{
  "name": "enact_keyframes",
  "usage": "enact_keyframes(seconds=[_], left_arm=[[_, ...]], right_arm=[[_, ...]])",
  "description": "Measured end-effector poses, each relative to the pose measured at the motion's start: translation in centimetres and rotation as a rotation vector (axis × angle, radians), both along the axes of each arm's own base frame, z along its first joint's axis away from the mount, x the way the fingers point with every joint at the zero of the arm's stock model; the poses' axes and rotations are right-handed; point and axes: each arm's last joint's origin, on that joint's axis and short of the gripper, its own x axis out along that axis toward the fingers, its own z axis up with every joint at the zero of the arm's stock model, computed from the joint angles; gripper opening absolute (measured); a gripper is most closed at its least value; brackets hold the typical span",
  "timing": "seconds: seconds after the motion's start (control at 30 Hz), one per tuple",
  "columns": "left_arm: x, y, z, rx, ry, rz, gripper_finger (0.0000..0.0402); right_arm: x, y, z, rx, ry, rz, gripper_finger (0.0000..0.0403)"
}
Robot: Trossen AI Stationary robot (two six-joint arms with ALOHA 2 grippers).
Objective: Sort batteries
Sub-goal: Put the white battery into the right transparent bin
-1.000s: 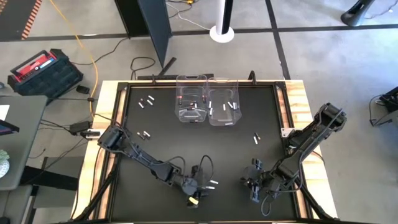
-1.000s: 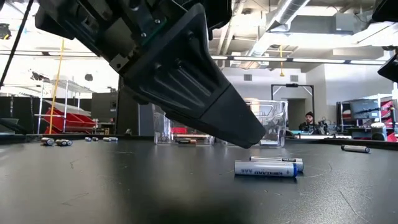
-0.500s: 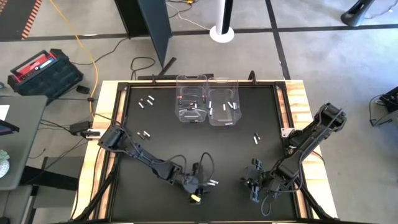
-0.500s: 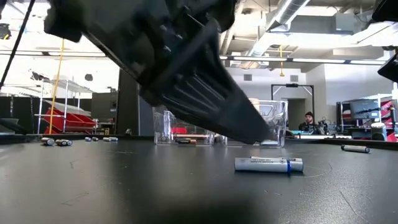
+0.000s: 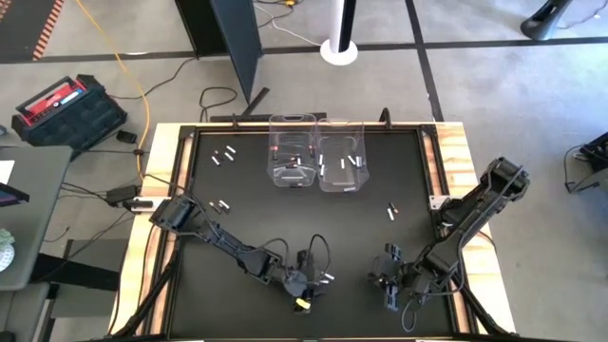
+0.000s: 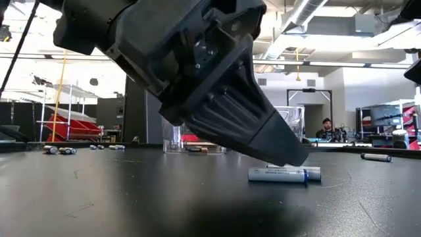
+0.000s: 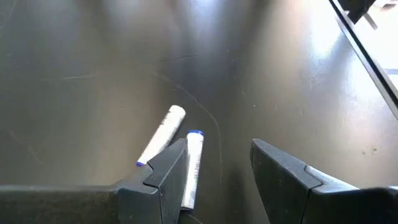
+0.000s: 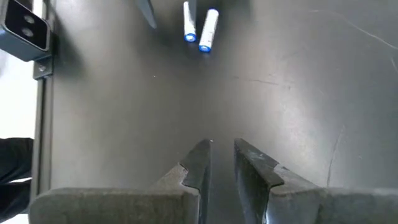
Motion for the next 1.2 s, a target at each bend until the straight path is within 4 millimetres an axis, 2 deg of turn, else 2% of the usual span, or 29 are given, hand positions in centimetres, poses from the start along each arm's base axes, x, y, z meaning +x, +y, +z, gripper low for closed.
enact_keyframes(seconds=[0.33,0.57,0.67,1.03,1.2], left_arm=[[-0.3,0.3,-0.6,0.025,0.063,0.006,0.0171],[0.1,-0.3,-2.7,-0.020,0.048,0.040,0.0167],[0.0,-0.7,-3.5,-0.040,0.051,0.059,0.0149],[-0.2,-0.7,-3.7,0.019,0.059,0.059,0.0060],[-0.2,-0.7,-3.8,0.031,0.063,0.050,0.0034]], right_arm=[[0.0,0.0,0.0,0.000,0.004,-0.005,0.0088],[0.0,-0.1,0.0,-0.003,0.007,-0.006,0.0088],[0.0,-0.1,0.0,-0.002,0.006,-0.006,0.0088],[0.0,-0.1,0.0,-0.003,0.006,-0.006,0.0088],[0.0,-0.1,0.0,-0.003,0.006,-0.005,0.0088]])
